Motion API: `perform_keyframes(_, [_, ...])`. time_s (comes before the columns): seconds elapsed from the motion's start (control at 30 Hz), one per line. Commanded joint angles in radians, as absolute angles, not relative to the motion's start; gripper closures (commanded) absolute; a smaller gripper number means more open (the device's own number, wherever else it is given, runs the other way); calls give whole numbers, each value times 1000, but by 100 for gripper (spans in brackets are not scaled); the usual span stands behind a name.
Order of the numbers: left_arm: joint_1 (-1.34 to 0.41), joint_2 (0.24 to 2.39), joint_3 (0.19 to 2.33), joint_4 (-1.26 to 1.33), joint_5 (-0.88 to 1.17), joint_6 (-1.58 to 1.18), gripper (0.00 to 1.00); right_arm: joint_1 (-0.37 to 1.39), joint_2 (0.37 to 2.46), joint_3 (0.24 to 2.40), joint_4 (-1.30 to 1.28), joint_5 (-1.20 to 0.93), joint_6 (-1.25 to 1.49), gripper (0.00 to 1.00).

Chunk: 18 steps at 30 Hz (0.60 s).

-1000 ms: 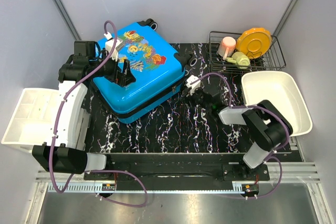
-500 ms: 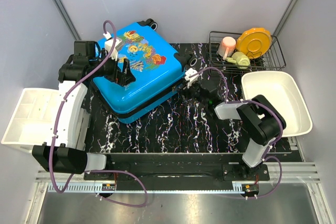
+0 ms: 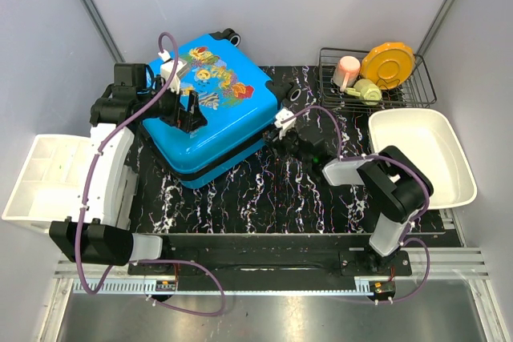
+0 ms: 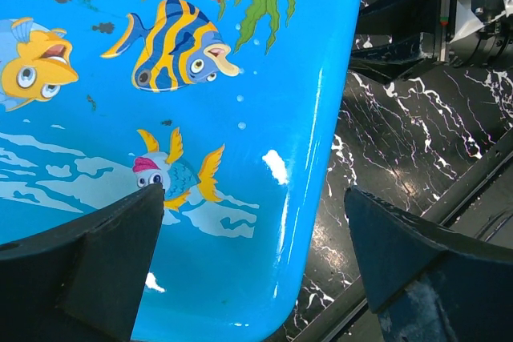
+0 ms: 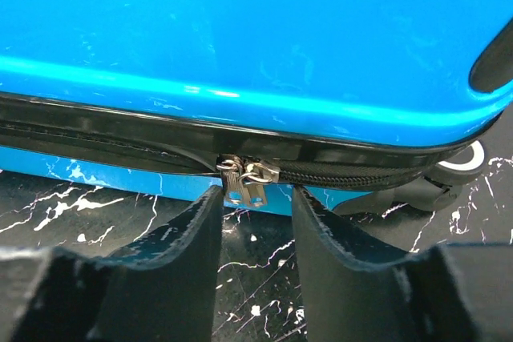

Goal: Open, take out, and arrange the luggage

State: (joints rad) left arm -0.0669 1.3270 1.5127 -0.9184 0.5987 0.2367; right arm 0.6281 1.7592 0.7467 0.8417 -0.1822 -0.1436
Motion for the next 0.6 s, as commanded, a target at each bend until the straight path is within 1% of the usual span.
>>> perform_keyframes(0.0, [-63,1301,1516,-870,592,236,1,644,1782,785,905,-118,-158,60])
perform_keyframes(0.1, [-63,1301,1516,-870,591,242,1,644,1787,785,913,-113,-192,68])
perform_keyframes(0.2, [-60,1302,1516,-870,595,248,1,643,1775,762,930,-133,-227,80])
perform_keyframes(0.23, [-57,1302,1513,-870,597,250,1,643,1764,747,939,-144,-235,86])
perform_keyframes(0.3, [-54,1302,1511,-871,601,252,1,643,1747,730,946,-167,-255,90])
perform_keyframes(0.33, [-52,1305,1511,-870,604,253,1,644,1730,717,945,-173,-259,95])
perform_keyframes(0.4, [-48,1308,1509,-870,610,258,1,643,1714,704,946,-181,-271,99])
perform_keyframes(0.57, [-41,1312,1508,-870,623,265,1,641,1666,683,916,-184,-287,100])
